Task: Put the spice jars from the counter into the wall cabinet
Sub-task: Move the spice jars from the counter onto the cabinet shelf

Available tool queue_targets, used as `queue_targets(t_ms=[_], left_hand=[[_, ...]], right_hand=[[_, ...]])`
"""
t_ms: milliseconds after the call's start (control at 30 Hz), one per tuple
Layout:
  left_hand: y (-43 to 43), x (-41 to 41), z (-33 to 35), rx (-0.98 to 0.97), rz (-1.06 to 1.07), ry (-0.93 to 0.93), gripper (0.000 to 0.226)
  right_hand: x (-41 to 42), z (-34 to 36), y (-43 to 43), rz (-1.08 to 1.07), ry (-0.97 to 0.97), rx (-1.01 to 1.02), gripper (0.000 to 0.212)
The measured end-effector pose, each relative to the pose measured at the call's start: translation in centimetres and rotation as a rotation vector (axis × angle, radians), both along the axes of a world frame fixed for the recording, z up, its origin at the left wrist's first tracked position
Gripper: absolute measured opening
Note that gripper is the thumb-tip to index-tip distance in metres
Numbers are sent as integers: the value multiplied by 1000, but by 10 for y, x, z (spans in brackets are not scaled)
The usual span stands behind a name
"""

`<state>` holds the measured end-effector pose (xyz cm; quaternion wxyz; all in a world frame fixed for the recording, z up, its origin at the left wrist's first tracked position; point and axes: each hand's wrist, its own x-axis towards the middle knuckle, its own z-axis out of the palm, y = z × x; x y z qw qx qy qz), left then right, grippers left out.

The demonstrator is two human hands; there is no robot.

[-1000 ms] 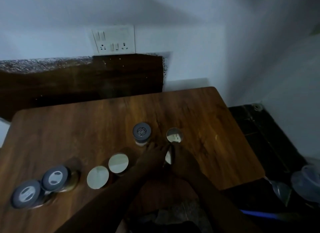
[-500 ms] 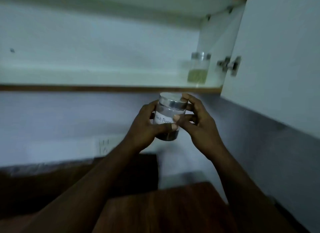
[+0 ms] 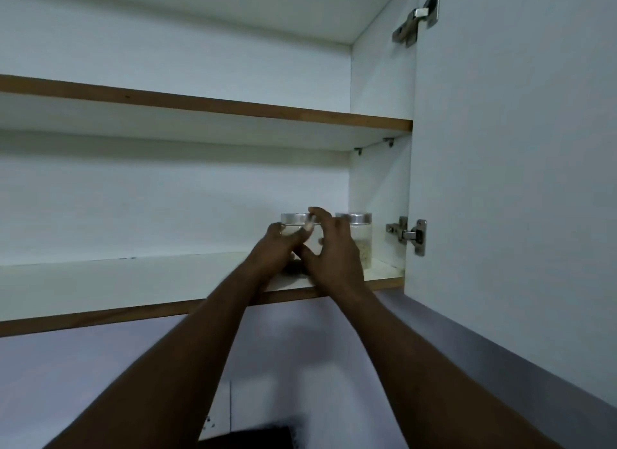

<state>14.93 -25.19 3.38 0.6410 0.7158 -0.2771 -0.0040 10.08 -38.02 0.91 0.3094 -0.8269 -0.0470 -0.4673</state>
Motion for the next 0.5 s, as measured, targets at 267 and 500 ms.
queue_targets(t_ms=[267, 500], left_hand=[[-18, 40, -7, 417, 217, -253, 72], [-12, 25, -13, 500, 300, -251, 92]], right_hand=[[25, -13, -1, -179, 50, 84, 92], [-1, -15, 6, -157, 47, 154, 87]])
